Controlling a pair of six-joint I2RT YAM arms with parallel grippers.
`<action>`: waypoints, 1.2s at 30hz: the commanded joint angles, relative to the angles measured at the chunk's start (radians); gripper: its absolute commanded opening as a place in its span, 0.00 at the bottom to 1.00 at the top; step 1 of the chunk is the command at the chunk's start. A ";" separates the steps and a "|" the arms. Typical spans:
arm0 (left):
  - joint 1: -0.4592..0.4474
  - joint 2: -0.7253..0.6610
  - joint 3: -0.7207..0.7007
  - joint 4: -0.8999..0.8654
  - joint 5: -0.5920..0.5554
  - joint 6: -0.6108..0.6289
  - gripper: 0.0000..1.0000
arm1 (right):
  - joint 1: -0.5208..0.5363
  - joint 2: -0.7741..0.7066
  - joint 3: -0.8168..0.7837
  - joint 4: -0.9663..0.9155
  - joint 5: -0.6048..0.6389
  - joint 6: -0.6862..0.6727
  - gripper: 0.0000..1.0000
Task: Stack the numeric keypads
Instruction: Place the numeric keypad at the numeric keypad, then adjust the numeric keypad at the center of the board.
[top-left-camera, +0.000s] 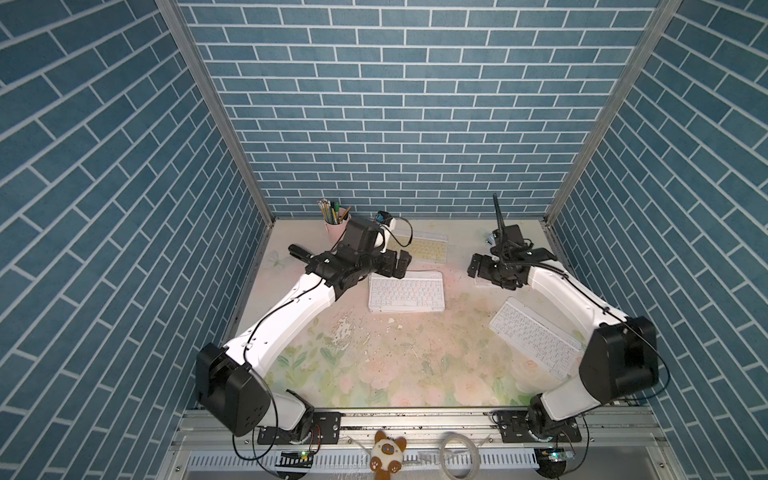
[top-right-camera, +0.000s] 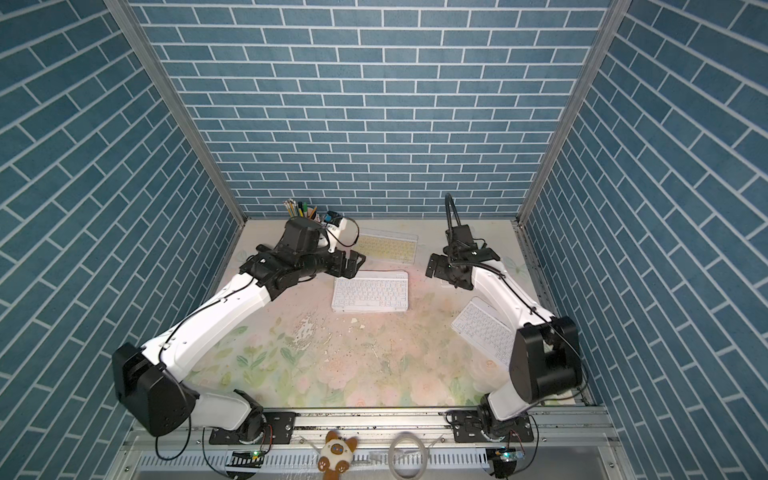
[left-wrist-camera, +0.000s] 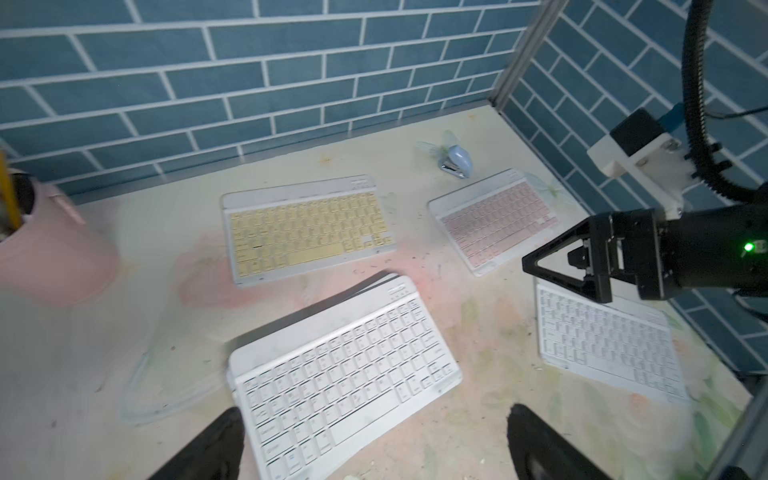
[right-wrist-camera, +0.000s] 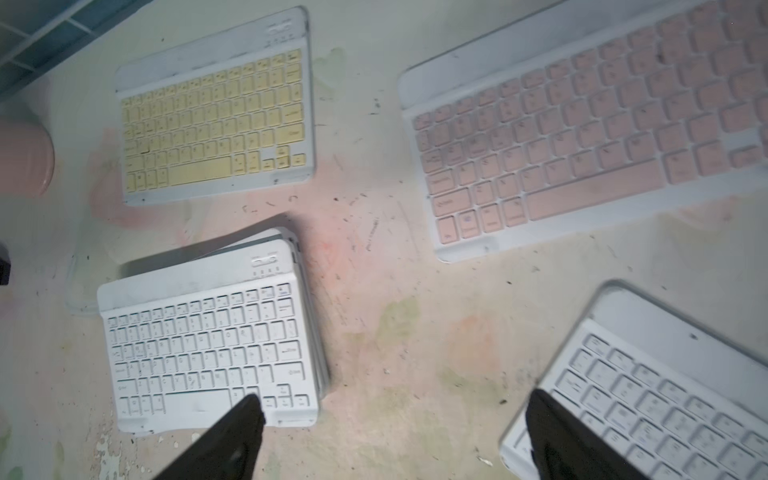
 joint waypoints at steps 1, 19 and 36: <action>-0.072 0.085 0.042 0.019 0.064 -0.072 1.00 | -0.042 -0.104 -0.135 -0.035 0.094 0.081 0.99; -0.293 0.557 0.384 0.008 0.255 -0.182 1.00 | -0.594 -0.383 -0.485 -0.107 0.210 0.171 0.98; -0.315 0.715 0.565 -0.051 0.280 -0.132 1.00 | -0.892 -0.215 -0.569 0.215 -0.119 -0.033 0.98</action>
